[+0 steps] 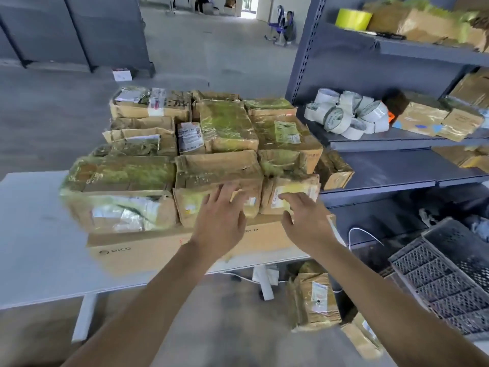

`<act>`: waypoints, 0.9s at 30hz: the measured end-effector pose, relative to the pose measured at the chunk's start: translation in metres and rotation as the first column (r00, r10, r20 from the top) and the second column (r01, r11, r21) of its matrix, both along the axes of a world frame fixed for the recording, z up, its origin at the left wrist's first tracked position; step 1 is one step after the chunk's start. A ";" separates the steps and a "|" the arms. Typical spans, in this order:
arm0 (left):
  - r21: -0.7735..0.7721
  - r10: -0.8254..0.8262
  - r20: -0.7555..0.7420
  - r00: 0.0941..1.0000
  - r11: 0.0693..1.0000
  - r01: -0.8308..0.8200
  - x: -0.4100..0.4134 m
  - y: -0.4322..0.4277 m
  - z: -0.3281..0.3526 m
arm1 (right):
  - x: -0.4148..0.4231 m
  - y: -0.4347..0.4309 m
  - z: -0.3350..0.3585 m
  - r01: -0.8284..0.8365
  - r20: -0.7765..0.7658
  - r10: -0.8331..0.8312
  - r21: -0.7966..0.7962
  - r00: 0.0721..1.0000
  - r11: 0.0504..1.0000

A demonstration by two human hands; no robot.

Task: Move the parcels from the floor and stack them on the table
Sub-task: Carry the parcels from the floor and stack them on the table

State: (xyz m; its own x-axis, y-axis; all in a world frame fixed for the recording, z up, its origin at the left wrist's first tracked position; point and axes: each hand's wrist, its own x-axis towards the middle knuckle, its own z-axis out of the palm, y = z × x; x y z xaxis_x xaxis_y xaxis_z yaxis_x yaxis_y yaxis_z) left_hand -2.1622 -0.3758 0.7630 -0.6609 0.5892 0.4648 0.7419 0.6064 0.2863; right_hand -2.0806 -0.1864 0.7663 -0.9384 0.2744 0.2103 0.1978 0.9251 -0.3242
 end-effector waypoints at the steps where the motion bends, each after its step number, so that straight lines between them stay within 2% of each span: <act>1: -0.016 0.023 0.157 0.987 1.000 -0.021 0.008 -0.013 -0.006 | 0.003 -0.015 -0.005 -0.030 0.018 0.031 -0.036 0.999 0.999; 2: -0.049 0.048 0.351 0.935 0.998 -0.033 0.016 -0.028 -0.013 | 0.006 -0.030 -0.010 -0.056 0.039 0.059 -0.070 0.998 0.996; 3: -0.105 0.083 0.536 0.840 0.994 -0.031 0.022 -0.044 -0.022 | 0.009 -0.045 -0.016 -0.087 0.056 0.092 -0.093 0.994 0.992; 4: -0.184 0.125 0.650 0.750 0.983 -0.004 0.031 -0.060 -0.031 | 0.012 -0.059 -0.023 -0.121 0.072 0.129 -0.108 0.989 0.987; 5: -0.241 0.164 0.690 0.705 0.970 0.011 0.040 -0.079 -0.040 | 0.014 -0.075 -0.030 -0.155 0.085 0.166 -0.126 0.982 0.980; 7: -0.279 0.268 0.685 0.677 0.956 -0.096 0.063 -0.116 -0.052 | 0.019 -0.106 -0.043 -0.216 0.103 0.239 -0.199 0.965 0.956; 12: -0.195 0.457 0.692 0.559 0.864 -0.464 0.123 -0.209 -0.071 | 0.042 -0.190 -0.078 -0.409 0.090 0.462 -0.339 0.883 0.847; 14: -0.203 0.537 0.656 0.531 0.803 -0.561 0.154 -0.242 -0.084 | 0.055 -0.223 -0.096 -0.475 0.091 0.545 -0.386 0.833 0.790; 16: -0.199 0.609 0.652 0.452 0.713 -0.672 0.187 -0.273 -0.098 | 0.070 -0.255 -0.114 -0.521 0.099 0.612 -0.432 0.784 0.737; 22: -0.254 0.662 0.721 0.207 0.530 -0.809 0.274 -0.369 -0.141 | 0.120 -0.346 -0.157 -0.489 0.193 0.706 -0.597 0.682 0.636; 27: -0.311 0.638 0.768 0.049 0.439 -0.843 0.303 -0.441 -0.187 | 0.136 -0.415 -0.203 -0.423 0.328 0.723 -0.636 0.608 0.645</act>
State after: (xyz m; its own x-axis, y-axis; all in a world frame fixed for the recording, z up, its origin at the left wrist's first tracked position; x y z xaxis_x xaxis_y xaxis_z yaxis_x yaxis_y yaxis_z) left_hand -1.8589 -0.8168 0.5755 -0.7782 -0.4568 -0.4310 -0.6280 0.5591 0.5413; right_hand -1.9446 -0.6010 0.5635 -0.8282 -0.4489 -0.3355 -0.0533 0.6590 -0.7502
